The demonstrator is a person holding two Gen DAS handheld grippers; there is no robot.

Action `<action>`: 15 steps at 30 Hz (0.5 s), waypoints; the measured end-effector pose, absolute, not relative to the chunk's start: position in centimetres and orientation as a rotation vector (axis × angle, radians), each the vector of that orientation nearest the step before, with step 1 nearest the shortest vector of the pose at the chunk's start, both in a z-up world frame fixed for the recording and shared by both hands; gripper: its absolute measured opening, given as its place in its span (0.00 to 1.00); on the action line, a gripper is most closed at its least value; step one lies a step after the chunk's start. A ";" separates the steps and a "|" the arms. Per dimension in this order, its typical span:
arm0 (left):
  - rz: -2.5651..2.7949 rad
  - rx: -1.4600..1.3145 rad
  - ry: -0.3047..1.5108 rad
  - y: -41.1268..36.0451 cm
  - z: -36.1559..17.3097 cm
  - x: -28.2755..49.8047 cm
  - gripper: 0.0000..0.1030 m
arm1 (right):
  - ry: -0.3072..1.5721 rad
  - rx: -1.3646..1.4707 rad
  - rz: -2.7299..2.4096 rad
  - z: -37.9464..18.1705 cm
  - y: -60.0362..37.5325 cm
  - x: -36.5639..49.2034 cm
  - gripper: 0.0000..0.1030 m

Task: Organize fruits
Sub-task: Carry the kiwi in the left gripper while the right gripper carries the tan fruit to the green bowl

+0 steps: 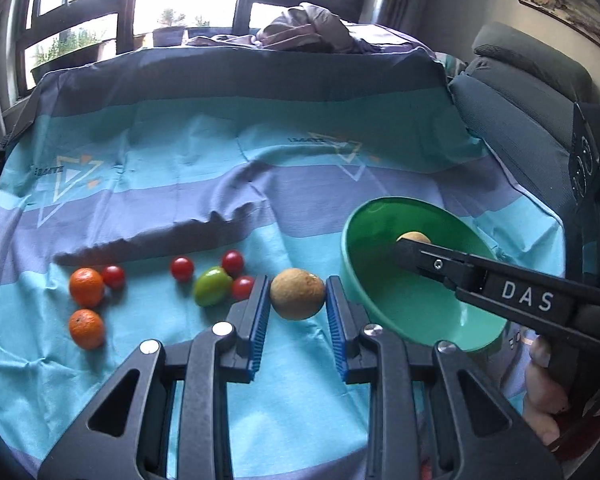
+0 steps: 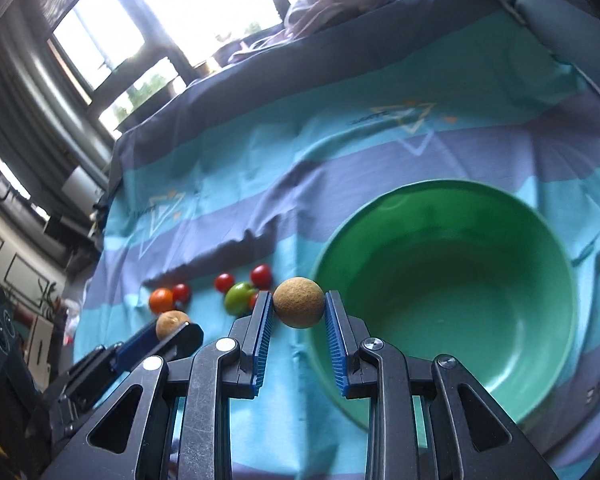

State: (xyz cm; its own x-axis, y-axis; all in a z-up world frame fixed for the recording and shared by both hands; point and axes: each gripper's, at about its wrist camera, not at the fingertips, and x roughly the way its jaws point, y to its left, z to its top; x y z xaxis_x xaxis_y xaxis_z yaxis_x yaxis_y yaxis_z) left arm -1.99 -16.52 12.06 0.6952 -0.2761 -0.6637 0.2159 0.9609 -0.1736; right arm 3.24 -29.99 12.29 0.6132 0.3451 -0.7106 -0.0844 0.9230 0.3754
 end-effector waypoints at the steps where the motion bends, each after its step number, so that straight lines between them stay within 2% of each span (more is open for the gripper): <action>1: -0.297 -0.085 0.759 -17.3 12.0 -1.8 0.27 | 0.873 0.333 0.236 12.3 -30.8 3.1 0.28; 15: -0.483 -0.096 0.882 -24.0 9.5 1.4 0.27 | 0.914 0.389 0.060 10.3 -36.6 3.6 0.28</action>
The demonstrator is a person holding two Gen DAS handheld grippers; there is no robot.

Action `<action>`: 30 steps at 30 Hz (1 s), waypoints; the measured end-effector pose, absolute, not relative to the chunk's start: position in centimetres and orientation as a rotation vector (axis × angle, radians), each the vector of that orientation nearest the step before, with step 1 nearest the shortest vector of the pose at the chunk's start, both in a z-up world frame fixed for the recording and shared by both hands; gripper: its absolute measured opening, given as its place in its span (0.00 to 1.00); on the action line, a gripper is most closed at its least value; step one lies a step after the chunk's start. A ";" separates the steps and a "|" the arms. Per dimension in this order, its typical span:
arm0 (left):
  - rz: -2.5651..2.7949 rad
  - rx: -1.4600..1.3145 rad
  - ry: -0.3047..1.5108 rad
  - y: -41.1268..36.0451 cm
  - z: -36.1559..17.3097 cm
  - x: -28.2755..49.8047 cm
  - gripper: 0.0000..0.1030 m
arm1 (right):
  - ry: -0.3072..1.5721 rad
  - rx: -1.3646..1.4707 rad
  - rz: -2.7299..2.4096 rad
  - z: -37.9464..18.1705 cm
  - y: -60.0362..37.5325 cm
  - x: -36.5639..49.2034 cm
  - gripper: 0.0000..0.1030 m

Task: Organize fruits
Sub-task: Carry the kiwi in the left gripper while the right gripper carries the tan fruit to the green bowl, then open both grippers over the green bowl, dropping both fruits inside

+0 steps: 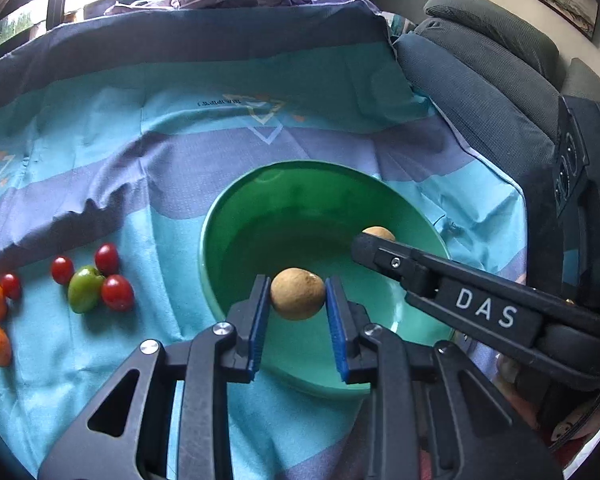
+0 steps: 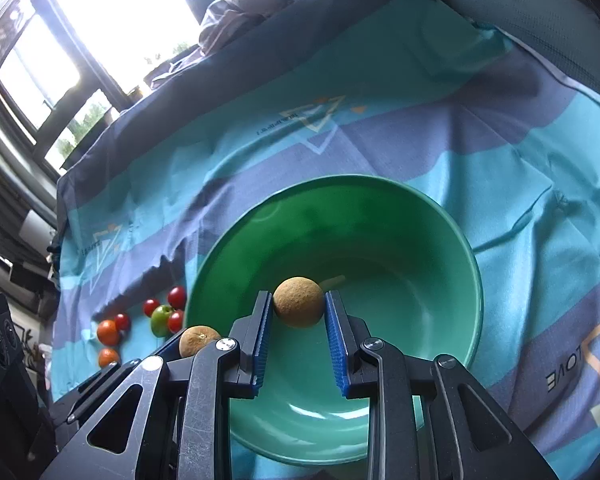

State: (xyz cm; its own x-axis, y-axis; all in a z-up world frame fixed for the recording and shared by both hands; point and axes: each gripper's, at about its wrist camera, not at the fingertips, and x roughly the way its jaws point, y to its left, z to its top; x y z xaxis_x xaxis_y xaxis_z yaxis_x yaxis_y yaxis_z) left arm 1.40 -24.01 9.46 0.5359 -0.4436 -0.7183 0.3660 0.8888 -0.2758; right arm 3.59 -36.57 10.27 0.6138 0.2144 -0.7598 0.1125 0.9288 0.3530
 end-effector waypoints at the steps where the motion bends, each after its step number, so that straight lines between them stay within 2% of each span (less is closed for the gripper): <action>1: -0.483 -0.093 0.887 -24.2 9.3 1.5 0.27 | 0.919 0.392 0.060 10.1 -36.7 3.6 0.28; 21: -0.511 -0.099 0.931 -25.6 8.1 2.1 0.27 | 0.962 0.408 0.006 8.7 -37.5 4.3 0.28; 22: -0.513 -0.104 0.931 -25.4 8.2 2.0 0.29 | 0.964 0.413 0.010 8.7 -37.5 4.3 0.28; 23: -0.512 -0.105 0.933 -25.3 8.4 1.9 0.37 | 0.964 0.412 0.014 8.7 -37.5 4.4 0.28; 24: -0.509 -0.104 0.934 -25.0 8.6 1.8 0.45 | 0.958 0.413 0.018 8.8 -37.5 4.4 0.29; 25: -0.513 -0.106 0.926 -24.6 9.0 1.6 0.45 | 0.951 0.415 0.022 8.9 -37.4 4.3 0.33; 27: -0.514 -0.115 0.900 -23.5 9.7 1.3 0.48 | 0.933 0.417 0.027 9.2 -37.2 4.2 0.56; 30: -0.467 -0.158 0.867 -21.4 10.7 0.7 0.53 | 0.911 0.405 0.036 9.5 -36.4 4.2 0.59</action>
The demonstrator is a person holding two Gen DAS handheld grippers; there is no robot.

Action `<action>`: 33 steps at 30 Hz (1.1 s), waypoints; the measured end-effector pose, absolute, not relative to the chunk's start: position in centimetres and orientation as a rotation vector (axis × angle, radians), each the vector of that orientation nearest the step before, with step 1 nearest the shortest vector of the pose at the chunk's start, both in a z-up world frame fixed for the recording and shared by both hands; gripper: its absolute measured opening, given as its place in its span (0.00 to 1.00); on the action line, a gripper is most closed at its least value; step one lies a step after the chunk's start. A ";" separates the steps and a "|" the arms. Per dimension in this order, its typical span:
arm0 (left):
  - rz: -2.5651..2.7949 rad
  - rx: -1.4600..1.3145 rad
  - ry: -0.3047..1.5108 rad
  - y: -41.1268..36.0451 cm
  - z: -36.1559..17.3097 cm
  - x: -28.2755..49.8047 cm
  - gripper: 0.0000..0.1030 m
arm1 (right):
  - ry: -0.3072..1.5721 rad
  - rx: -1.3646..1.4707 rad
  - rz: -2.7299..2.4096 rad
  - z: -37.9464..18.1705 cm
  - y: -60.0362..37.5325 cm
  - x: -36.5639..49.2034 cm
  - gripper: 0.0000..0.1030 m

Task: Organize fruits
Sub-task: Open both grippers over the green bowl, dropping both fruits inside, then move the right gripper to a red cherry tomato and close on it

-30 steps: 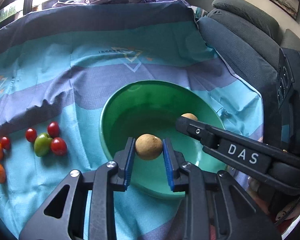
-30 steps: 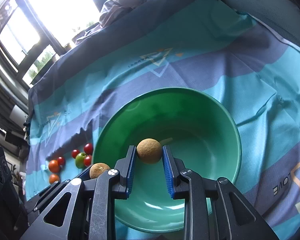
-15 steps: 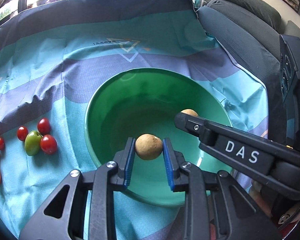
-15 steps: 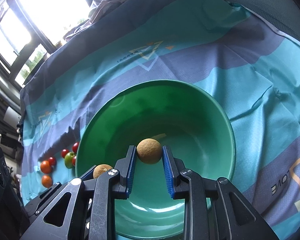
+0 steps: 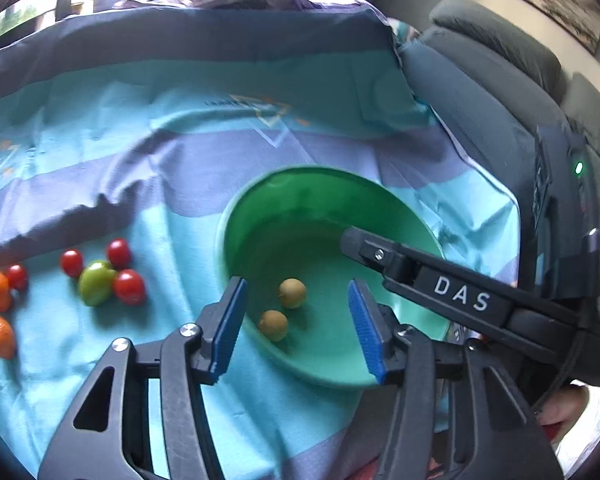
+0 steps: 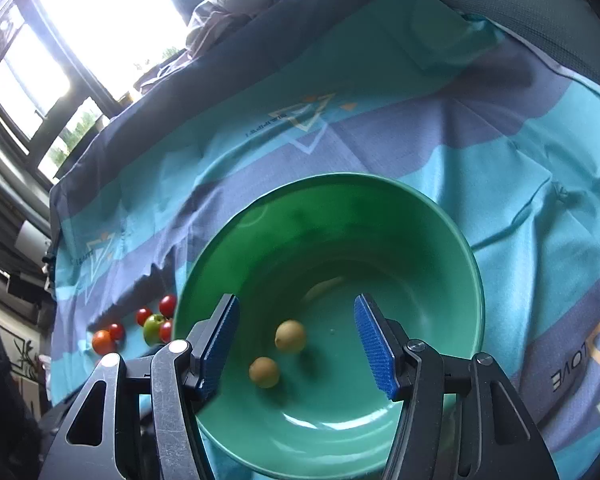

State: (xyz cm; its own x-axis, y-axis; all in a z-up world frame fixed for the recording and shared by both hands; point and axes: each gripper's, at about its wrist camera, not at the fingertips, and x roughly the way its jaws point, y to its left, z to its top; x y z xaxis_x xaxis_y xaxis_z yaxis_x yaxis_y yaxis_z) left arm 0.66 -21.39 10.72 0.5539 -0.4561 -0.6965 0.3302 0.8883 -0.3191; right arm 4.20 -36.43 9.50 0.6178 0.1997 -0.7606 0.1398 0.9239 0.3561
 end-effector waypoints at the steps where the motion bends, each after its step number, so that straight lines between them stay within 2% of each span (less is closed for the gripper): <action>1: -0.454 -0.170 0.860 -20.5 11.0 0.4 0.54 | 0.913 0.400 0.033 9.5 -36.1 4.2 0.59; 3: -0.434 -0.181 0.843 -18.8 11.5 -0.1 0.59 | 0.910 0.385 0.035 9.7 -35.4 4.3 0.59; 5: -0.393 -0.183 0.818 -16.8 11.9 -0.8 0.60 | 0.905 0.361 0.048 9.8 -34.7 4.3 0.59; 14: -0.155 -0.183 0.807 -6.9 11.3 -2.8 0.60 | 0.860 0.226 0.089 10.7 -30.4 4.0 0.59; 22: 0.014 -0.317 0.812 0.1 9.2 -2.5 0.60 | 0.710 0.126 0.132 12.3 -25.7 2.9 0.59; 29: 0.030 -0.312 0.827 2.9 8.8 -3.7 0.63 | 0.745 0.095 0.295 11.8 -21.9 2.4 0.59; 33: 0.050 -0.374 0.846 4.8 8.2 -3.4 0.64 | 0.848 0.167 0.312 10.7 -20.9 3.1 0.59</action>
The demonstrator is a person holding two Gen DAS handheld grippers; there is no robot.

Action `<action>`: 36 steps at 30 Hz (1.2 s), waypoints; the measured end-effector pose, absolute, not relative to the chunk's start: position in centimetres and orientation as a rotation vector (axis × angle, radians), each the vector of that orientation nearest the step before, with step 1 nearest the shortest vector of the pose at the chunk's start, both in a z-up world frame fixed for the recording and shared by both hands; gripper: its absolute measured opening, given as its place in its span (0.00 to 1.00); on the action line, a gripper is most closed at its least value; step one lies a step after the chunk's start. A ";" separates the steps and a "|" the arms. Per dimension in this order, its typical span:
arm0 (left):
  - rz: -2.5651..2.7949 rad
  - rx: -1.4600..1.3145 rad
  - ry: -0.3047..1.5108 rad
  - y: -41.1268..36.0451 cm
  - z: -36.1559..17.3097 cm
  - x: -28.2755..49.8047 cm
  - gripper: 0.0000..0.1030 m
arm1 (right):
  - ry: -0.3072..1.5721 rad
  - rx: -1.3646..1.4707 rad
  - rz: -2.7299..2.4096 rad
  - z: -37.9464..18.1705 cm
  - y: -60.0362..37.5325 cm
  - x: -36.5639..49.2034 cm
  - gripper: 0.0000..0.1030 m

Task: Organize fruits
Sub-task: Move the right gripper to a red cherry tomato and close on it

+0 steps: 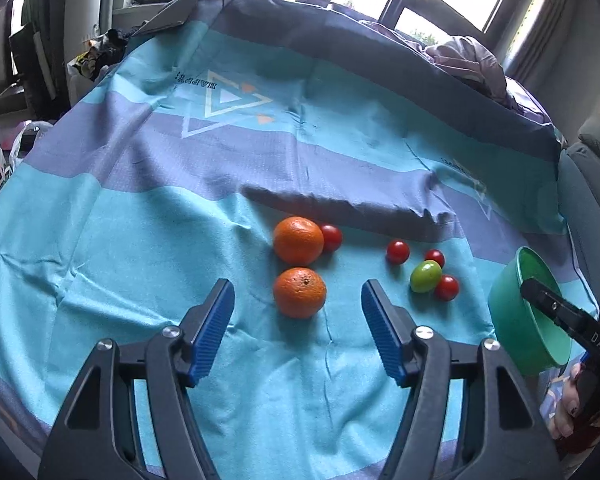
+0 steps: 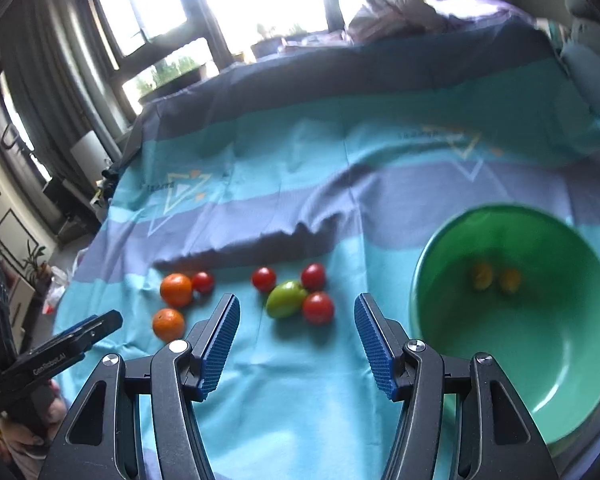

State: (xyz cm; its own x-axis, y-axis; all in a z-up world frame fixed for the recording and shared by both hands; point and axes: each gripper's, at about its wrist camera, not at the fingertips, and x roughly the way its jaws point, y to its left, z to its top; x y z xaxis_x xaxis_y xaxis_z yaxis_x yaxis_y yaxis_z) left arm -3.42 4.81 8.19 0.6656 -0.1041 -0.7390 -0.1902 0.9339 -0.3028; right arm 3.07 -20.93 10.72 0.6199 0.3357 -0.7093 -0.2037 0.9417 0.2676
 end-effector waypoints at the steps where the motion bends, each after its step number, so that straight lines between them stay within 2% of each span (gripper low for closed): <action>1: 0.052 -0.390 0.855 5.2 8.0 -3.3 0.64 | 0.867 0.181 0.323 10.3 -20.6 3.2 0.59; 8: 0.050 -0.376 0.904 5.4 6.9 -2.4 0.64 | 1.021 0.150 0.300 8.8 -17.7 5.6 0.59; 10: 0.033 -0.388 0.912 5.4 6.7 -2.3 0.64 | 1.034 0.107 0.285 8.6 -16.8 6.7 0.52; 12: 0.032 -0.395 0.909 5.5 6.7 -2.3 0.64 | 1.064 0.045 0.252 7.9 -16.1 7.9 0.40; 14: 0.039 -0.385 0.903 5.5 6.8 -2.3 0.63 | 1.088 -0.010 0.214 7.0 -15.8 9.0 0.35; 19: 0.014 -0.394 0.912 5.3 6.9 -1.9 0.61 | 1.135 -0.051 0.190 5.1 -15.9 10.3 0.34; 21: 0.010 -0.362 0.907 4.8 7.3 -1.6 0.54 | 1.137 -0.053 0.208 4.7 -15.9 10.3 0.34; 24: -0.010 -0.336 0.874 3.9 8.2 -0.9 0.48 | 1.123 -0.099 0.181 4.2 -15.8 10.2 0.34; 29: -0.098 -0.373 0.915 1.2 8.6 3.3 0.48 | 1.158 -0.103 0.189 3.0 -15.8 10.4 0.32; 36: -0.126 -0.344 1.077 -3.1 5.2 9.4 0.44 | 1.164 -0.053 0.211 3.1 -16.6 10.5 0.31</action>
